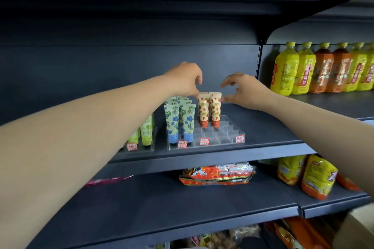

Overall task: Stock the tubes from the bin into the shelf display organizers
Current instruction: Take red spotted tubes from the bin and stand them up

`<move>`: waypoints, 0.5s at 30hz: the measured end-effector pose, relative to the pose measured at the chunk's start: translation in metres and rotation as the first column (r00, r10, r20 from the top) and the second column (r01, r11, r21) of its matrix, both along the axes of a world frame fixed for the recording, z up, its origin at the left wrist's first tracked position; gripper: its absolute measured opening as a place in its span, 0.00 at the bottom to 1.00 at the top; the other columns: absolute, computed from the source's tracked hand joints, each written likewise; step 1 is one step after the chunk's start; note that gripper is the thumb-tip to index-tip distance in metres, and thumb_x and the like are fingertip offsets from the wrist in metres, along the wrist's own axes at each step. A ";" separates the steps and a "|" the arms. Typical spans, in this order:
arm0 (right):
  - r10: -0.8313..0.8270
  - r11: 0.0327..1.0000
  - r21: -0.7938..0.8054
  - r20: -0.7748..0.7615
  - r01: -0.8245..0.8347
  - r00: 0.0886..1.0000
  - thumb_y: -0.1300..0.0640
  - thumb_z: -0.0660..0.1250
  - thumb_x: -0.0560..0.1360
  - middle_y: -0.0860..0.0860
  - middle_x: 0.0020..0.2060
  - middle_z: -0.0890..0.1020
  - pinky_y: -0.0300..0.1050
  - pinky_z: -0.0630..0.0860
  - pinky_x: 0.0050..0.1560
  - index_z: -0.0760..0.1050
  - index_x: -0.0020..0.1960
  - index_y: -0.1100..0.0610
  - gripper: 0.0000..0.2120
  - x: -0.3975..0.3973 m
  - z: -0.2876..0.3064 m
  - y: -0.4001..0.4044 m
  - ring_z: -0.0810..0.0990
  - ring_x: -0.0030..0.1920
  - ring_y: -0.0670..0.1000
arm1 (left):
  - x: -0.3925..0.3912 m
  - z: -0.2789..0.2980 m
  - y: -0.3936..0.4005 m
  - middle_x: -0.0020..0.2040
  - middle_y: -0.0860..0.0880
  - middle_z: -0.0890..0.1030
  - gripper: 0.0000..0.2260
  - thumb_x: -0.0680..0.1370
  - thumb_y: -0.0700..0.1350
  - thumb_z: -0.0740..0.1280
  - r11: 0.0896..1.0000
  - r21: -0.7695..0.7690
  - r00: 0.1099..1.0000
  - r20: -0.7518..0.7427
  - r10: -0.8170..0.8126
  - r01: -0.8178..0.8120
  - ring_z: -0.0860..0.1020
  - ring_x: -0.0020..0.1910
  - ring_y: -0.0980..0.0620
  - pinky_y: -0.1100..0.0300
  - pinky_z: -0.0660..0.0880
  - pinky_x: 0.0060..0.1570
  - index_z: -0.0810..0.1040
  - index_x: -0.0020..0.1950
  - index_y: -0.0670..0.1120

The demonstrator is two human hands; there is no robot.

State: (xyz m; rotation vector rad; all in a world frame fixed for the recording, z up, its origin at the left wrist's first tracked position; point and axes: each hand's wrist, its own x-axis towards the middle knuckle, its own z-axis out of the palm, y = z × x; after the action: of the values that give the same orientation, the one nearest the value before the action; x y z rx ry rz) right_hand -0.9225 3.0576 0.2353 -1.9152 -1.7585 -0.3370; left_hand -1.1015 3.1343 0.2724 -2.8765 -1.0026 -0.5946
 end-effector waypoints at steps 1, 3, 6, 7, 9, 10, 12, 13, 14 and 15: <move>0.005 1.000 0.029 0.018 -0.006 1.000 0.50 0.73 0.70 0.51 0.59 0.75 0.40 0.69 0.54 0.75 0.61 0.54 0.21 -0.008 -0.004 -0.008 0.73 0.59 0.50 | -0.010 -0.004 -0.007 0.57 0.49 0.76 0.17 0.71 0.48 0.73 0.999 0.035 1.000 0.015 -0.009 0.008 0.72 0.60 0.48 0.55 0.70 0.54 0.77 0.58 0.48; 0.022 0.994 0.106 0.027 -0.024 0.999 0.50 0.73 0.70 0.51 0.54 0.76 0.40 0.67 0.51 0.76 0.58 0.55 0.19 -0.025 -0.015 -0.022 0.73 0.54 0.49 | -0.031 -0.014 -0.021 0.55 0.50 0.77 0.15 0.71 0.49 0.73 0.993 0.103 0.998 0.036 -0.052 0.048 0.72 0.58 0.49 0.55 0.71 0.54 0.77 0.56 0.48; 0.062 0.977 0.204 0.012 -0.063 0.998 0.54 0.73 0.70 0.48 0.46 0.75 0.38 0.65 0.46 0.78 0.52 0.57 0.13 -0.056 -0.042 -0.043 0.71 0.47 0.47 | -0.065 -0.041 -0.041 0.51 0.51 0.76 0.12 0.71 0.48 0.73 0.987 0.139 0.993 0.066 -0.097 0.087 0.72 0.55 0.50 0.56 0.69 0.51 0.78 0.53 0.48; 0.078 0.971 0.226 0.010 -0.079 0.997 0.55 0.73 0.70 0.48 0.43 0.75 0.38 0.65 0.46 0.79 0.50 0.58 0.11 -0.066 -0.052 -0.048 0.71 0.45 0.48 | -0.074 -0.051 -0.045 0.51 0.50 0.76 0.12 0.71 0.47 0.73 0.986 0.140 0.993 0.056 -0.102 0.094 0.73 0.54 0.49 0.56 0.69 0.51 0.78 0.53 0.47; 0.128 0.962 0.243 -0.003 -0.124 0.992 0.58 0.73 0.69 0.49 0.40 0.75 0.35 0.63 0.43 0.79 0.47 0.61 0.09 -0.086 -0.075 -0.055 0.72 0.41 0.50 | -0.092 -0.075 -0.053 0.51 0.48 0.77 0.11 0.71 0.46 0.73 0.986 0.119 0.992 0.026 -0.120 0.116 0.73 0.54 0.48 0.56 0.69 0.51 0.79 0.52 0.46; 0.156 0.959 0.242 -0.013 -0.149 0.988 0.59 0.73 0.69 0.50 0.39 0.75 0.34 0.62 0.41 0.79 0.46 0.62 0.08 -0.095 -0.087 -0.058 0.71 0.40 0.50 | -0.099 -0.087 -0.057 0.51 0.47 0.78 0.11 0.71 0.46 0.73 0.986 0.103 0.991 0.014 -0.131 0.129 0.74 0.53 0.47 0.56 0.69 0.51 0.79 0.51 0.45; 0.184 0.958 0.229 -0.038 -0.171 0.982 0.60 0.73 0.69 0.50 0.38 0.74 0.33 0.61 0.38 0.79 0.45 0.62 0.07 -0.113 -0.111 -0.061 0.70 0.39 0.48 | -0.112 -0.111 -0.063 0.50 0.47 0.77 0.11 0.71 0.47 0.73 0.987 0.081 0.990 -0.013 -0.140 0.141 0.73 0.53 0.47 0.56 0.68 0.51 0.79 0.51 0.45; 0.188 0.961 0.217 -0.054 -0.172 0.981 0.60 0.73 0.69 0.49 0.37 0.74 0.34 0.61 0.38 0.79 0.44 0.61 0.07 -0.121 -0.124 -0.063 0.69 0.38 0.48 | -0.119 -0.124 -0.065 0.51 0.47 0.77 0.11 0.72 0.47 0.72 0.987 0.071 0.989 -0.026 -0.145 0.146 0.73 0.54 0.47 0.56 0.68 0.50 0.79 0.52 0.45; 0.191 0.964 0.201 -0.073 -0.173 0.979 0.60 0.73 0.69 0.49 0.37 0.74 0.34 0.61 0.39 0.78 0.44 0.61 0.07 -0.129 -0.139 -0.065 0.69 0.38 0.48 | -0.125 -0.138 -0.066 0.51 0.47 0.77 0.10 0.73 0.46 0.71 0.987 0.054 0.988 -0.035 -0.150 0.152 0.73 0.54 0.47 0.56 0.67 0.49 0.79 0.52 0.45; 0.198 0.968 0.177 -0.102 -0.178 0.975 0.60 0.73 0.69 0.49 0.37 0.74 0.33 0.62 0.40 0.78 0.44 0.61 0.06 -0.137 -0.154 -0.068 0.69 0.39 0.47 | -0.131 -0.153 -0.068 0.51 0.47 0.77 0.10 0.73 0.45 0.71 0.987 0.026 0.987 -0.039 -0.156 0.157 0.72 0.54 0.47 0.57 0.67 0.49 0.78 0.52 0.45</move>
State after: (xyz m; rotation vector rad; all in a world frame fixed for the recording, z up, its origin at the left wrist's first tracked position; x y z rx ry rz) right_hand -1.0591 2.9896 0.0814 -1.6043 -1.7581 -0.2853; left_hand -1.2326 3.0665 0.1196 -2.9471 -0.7621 -0.5576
